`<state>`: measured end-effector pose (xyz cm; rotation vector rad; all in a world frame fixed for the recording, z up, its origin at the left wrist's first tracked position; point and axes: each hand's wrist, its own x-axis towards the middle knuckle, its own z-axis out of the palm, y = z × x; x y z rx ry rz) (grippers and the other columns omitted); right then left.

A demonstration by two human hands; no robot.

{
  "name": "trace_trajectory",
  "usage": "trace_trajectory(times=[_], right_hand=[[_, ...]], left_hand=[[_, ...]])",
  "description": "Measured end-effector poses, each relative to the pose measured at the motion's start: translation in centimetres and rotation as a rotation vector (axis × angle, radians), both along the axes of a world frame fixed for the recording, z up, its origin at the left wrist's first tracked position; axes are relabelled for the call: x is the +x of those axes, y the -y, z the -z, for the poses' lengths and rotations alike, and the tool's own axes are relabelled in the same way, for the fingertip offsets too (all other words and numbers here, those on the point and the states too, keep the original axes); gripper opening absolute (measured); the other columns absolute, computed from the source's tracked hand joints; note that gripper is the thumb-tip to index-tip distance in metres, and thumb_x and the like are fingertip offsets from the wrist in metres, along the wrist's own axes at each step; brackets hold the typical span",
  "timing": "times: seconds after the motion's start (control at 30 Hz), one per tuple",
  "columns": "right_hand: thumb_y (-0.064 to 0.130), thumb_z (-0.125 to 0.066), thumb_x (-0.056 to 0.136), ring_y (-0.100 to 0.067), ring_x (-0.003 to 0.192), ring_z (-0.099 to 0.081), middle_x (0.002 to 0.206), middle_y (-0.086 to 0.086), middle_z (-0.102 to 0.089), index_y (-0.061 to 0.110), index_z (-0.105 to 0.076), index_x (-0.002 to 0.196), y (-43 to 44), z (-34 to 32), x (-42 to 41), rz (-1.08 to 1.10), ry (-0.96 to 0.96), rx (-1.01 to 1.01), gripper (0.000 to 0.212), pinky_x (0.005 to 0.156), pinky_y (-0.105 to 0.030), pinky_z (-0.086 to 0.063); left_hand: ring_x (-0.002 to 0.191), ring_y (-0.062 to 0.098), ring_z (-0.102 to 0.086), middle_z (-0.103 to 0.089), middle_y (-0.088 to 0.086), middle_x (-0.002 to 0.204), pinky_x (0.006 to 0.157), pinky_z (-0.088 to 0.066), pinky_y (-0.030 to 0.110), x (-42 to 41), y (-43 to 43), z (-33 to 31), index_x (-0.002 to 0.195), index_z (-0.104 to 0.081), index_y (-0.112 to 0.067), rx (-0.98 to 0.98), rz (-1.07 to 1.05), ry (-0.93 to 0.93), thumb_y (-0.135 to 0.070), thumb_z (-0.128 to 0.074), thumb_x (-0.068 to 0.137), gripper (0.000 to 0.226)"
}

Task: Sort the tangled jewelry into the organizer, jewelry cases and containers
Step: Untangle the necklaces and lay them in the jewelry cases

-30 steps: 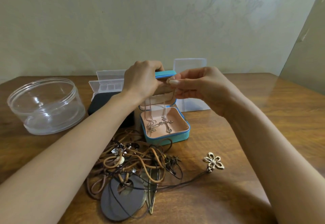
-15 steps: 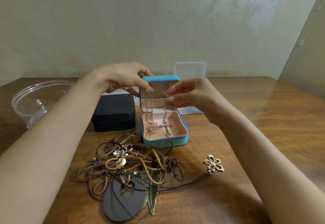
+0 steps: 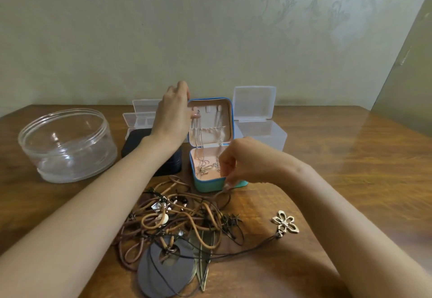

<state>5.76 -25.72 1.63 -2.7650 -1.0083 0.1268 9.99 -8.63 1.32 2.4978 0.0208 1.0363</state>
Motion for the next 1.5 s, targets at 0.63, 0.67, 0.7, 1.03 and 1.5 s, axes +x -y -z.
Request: trace_trajectory(times=[0.63, 0.67, 0.7, 1.03, 1.5], right_hand=[[0.032, -0.069, 0.085, -0.005, 0.082, -0.047, 0.103, 0.008, -0.065, 0.028, -0.066, 0.098, 0.4, 1.2, 1.2, 0.090, 0.244, 0.150, 0.014, 0.054, -0.012, -0.028], [0.033, -0.068, 0.085, -0.005, 0.082, -0.047, 0.103, 0.008, -0.065, 0.029, -0.066, 0.097, 0.4, 1.1, 1.2, 0.089, 0.257, 0.156, 0.013, 0.054, -0.012, -0.029], [0.033, -0.068, 0.085, -0.004, 0.081, -0.048, 0.103, 0.008, -0.065, 0.029, -0.067, 0.097, 0.3, 1.2, 1.1, 0.090, 0.273, 0.164, 0.013, 0.054, -0.012, -0.030], [0.024, -0.072, 0.079, 0.011, 0.061, -0.050, 0.062, 0.020, -0.055, 0.021, -0.071, 0.081, -1.3, 1.1, -0.5, -0.020, 0.262, 0.558, 0.003, 0.052, -0.009, -0.036], [0.036, -0.069, 0.077, -0.001, 0.061, -0.056, 0.066, 0.007, -0.062, 0.018, -0.072, 0.084, -2.8, 1.4, -2.3, -0.165, 0.025, 0.573, 0.019, 0.053, -0.017, -0.042]], left_hand=[[0.091, -0.002, -0.054, -0.061, -0.004, 0.103, 0.081, -0.045, 0.013, -10.4, -3.1, 0.4, 0.107, -0.062, -0.012, 0.124, 0.342, 0.025, -0.010, -0.062, 0.087, 0.020], [0.090, -0.001, -0.054, -0.061, -0.004, 0.100, 0.080, -0.045, 0.012, -10.7, -3.5, 0.8, 0.105, -0.062, -0.011, 0.112, 0.338, 0.032, -0.009, -0.061, 0.087, 0.019], [0.089, 0.000, -0.054, -0.061, -0.005, 0.097, 0.079, -0.045, 0.011, -10.8, -3.8, 0.9, 0.105, -0.062, -0.012, 0.101, 0.327, 0.036, -0.009, -0.061, 0.088, 0.017], [0.071, 0.004, -0.057, -0.060, -0.010, 0.075, 0.064, -0.048, 0.024, -11.5, -5.2, 0.3, 0.081, -0.058, -0.027, 0.180, 0.282, -0.675, -0.054, -0.067, 0.075, 0.029], [0.072, -0.002, -0.054, -0.051, -0.016, 0.089, 0.061, -0.039, 0.012, -11.5, -6.0, 0.7, 0.083, -0.057, -0.032, 0.223, 0.497, -0.850, -0.028, -0.070, 0.081, 0.014]])
